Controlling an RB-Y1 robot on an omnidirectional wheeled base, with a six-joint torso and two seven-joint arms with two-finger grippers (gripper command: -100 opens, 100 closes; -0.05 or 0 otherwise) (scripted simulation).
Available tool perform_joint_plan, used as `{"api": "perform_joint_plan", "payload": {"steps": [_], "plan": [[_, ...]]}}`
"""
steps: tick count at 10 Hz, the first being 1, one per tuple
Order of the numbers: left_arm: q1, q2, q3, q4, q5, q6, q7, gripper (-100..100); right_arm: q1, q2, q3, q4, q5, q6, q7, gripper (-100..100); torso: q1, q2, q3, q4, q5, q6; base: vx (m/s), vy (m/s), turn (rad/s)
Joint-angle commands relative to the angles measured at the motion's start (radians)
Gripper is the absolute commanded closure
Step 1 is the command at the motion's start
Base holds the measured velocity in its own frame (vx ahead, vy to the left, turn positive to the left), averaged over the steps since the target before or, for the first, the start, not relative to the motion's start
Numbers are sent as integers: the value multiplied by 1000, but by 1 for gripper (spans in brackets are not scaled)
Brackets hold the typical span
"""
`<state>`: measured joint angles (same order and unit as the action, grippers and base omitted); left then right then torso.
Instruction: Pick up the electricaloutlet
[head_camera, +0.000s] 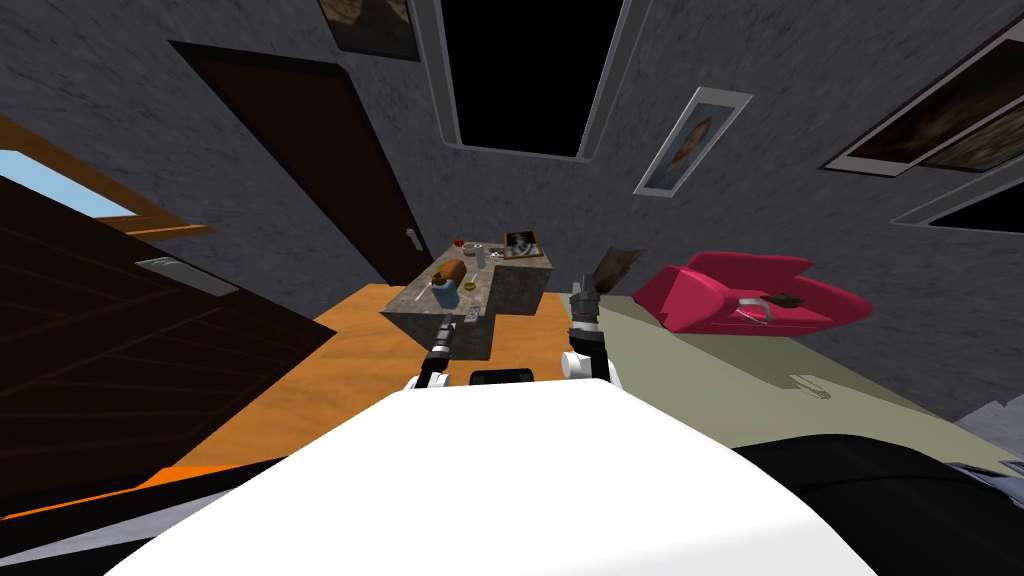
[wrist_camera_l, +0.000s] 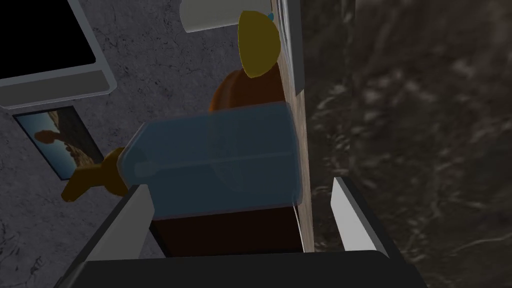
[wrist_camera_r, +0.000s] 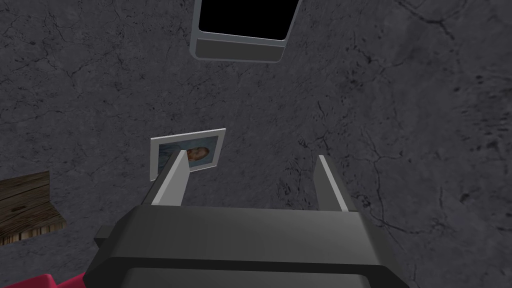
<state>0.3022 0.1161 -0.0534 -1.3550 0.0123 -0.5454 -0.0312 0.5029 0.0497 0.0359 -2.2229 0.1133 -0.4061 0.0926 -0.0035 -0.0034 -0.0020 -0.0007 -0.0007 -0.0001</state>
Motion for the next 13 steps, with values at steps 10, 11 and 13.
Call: {"api": "perform_joint_plan", "payload": {"steps": [10, 11, 13], "plan": [[-105, -63, 29, 169, -49, -20, 83, -100, 0, 0, 0, 0, 0, 0, 0, 0, 2, 4, 2, 1, 0, 0, 8, -23, 20], [-113, -63, 29, 186, -49, -20, 85, -100, 0, 0, 0, 0, 0, 0, 0, 0, -1, 5, 3, 1, 0, 0, -33, -78, 24], [-155, -44, 44, 234, -69, -29, 119, -100, 0, 0, 0, 0, 0, 0, 0, 0, -1, 5, 3, 1, -1, 0, -31, -65, 37]]}}
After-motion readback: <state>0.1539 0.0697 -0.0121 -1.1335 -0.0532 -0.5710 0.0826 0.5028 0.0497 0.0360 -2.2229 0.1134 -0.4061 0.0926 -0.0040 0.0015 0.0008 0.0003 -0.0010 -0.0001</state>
